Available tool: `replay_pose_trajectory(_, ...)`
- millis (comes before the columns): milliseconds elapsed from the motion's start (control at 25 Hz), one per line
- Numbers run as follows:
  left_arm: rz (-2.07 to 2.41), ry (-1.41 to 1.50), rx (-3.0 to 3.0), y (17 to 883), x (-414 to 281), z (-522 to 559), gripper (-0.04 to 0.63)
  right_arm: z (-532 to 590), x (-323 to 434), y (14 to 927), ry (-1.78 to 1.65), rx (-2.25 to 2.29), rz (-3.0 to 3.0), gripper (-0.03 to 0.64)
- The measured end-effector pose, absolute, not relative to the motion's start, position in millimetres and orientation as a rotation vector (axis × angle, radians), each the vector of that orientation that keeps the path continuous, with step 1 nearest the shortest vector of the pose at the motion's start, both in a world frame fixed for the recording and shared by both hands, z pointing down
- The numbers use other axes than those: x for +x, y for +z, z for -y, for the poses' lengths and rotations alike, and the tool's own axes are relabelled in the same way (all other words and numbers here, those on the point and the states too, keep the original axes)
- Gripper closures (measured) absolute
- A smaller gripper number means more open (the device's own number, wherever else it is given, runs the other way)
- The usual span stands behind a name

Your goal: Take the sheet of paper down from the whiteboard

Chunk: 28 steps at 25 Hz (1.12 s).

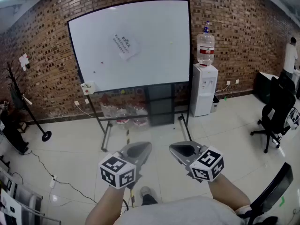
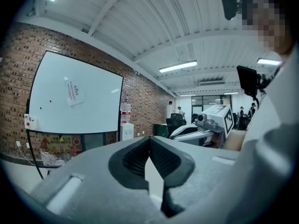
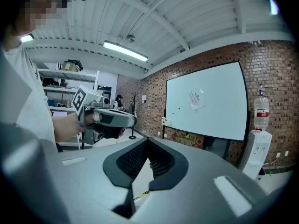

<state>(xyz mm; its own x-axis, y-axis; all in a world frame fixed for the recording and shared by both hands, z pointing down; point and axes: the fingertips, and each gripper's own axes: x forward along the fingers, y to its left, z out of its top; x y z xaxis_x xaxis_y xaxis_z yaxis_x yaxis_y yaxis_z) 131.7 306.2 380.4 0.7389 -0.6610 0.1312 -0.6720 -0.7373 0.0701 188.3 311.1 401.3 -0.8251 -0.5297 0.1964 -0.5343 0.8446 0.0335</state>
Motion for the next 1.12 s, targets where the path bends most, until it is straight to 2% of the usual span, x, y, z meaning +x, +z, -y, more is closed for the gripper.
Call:
replay_pose_trajectory(360,1.063,0.160,2.788,408,110,-201,0.594,-206,168,427,0.078,0.808,2.799,0.618)
replay_pose_trajectory(880,1.051,0.188,2.742,412,-54,127,0.594,128,17,427,0.143,0.838,2.802,0.618)
replay_pose_trajectory(1120,1.052,0.147,2.821,374,-86,228,0.594,222,-19,399,0.033,0.851,2.785,0.618)
